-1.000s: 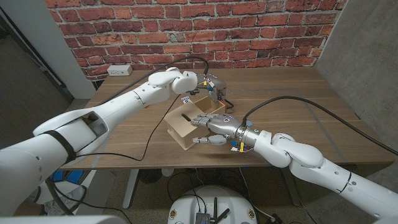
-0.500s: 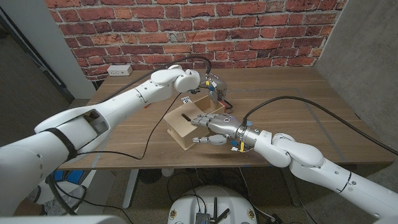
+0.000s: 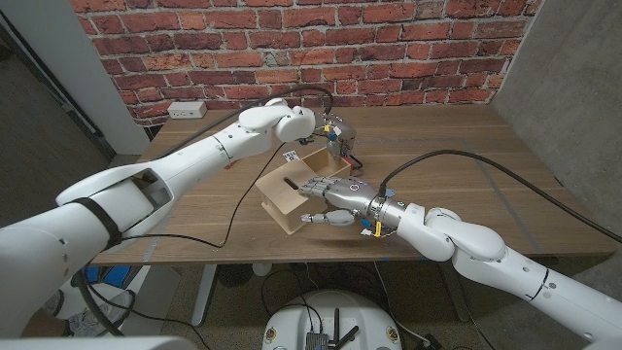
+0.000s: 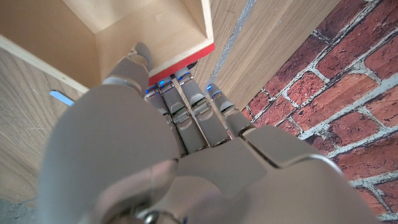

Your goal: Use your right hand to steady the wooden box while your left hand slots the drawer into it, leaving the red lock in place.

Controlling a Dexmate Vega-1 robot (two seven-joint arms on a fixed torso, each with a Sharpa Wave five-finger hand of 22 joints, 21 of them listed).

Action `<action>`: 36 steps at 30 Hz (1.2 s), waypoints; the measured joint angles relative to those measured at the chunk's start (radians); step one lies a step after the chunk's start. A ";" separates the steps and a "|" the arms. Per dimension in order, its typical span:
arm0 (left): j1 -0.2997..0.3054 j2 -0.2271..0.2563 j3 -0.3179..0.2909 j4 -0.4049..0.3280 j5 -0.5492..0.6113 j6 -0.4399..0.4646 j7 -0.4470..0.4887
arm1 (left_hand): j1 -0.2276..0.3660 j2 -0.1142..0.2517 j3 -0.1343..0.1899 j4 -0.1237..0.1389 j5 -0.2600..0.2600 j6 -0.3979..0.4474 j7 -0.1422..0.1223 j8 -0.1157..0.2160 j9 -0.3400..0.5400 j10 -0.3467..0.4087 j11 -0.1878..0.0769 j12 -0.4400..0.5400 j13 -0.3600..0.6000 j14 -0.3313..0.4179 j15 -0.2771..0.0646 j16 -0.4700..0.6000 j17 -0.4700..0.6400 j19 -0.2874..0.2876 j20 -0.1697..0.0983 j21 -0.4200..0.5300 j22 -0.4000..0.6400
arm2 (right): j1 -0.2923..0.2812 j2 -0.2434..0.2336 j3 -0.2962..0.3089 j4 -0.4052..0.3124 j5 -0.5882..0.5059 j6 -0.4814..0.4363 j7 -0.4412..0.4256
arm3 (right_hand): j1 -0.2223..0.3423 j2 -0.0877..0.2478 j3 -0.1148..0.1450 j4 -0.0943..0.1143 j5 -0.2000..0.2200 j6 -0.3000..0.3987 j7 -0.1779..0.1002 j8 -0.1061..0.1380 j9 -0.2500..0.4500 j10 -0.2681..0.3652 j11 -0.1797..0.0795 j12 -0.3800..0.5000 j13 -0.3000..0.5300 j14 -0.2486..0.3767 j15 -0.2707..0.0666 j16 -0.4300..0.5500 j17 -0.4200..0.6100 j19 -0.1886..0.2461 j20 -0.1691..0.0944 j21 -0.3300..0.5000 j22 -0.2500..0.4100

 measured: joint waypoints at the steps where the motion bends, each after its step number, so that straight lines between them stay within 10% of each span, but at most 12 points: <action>1: 0.003 0.001 0.000 -0.007 0.003 0.010 -0.005 | 0.000 0.000 0.000 0.000 0.000 0.000 0.000 0.000 0.000 0.000 0.000 0.000 0.000 0.000 0.000 0.000 0.000 0.000 0.000 0.000 0.000 | 0.000 0.000 0.000 0.000 0.000 -0.001 0.000 | 0.000 0.000 0.000 0.000 0.000 0.000 0.000 0.000 0.000 0.000 0.000 0.000 0.000 0.000 0.000 0.000 0.000 0.000 0.000 0.000 0.000; 36: 0.037 0.009 -0.008 -0.097 0.055 0.143 -0.079 | -0.001 0.001 0.000 0.000 0.000 -0.001 0.001 0.001 0.000 0.000 0.000 0.000 0.000 -0.005 0.002 -0.002 0.000 0.000 0.000 0.000 0.000 | 0.000 0.001 -0.001 0.002 0.015 -0.002 0.001 | 0.000 0.000 0.000 0.000 0.000 0.000 0.000 0.000 0.000 0.000 0.000 0.000 0.000 0.000 0.000 0.000 0.000 0.000 0.000 0.001 0.000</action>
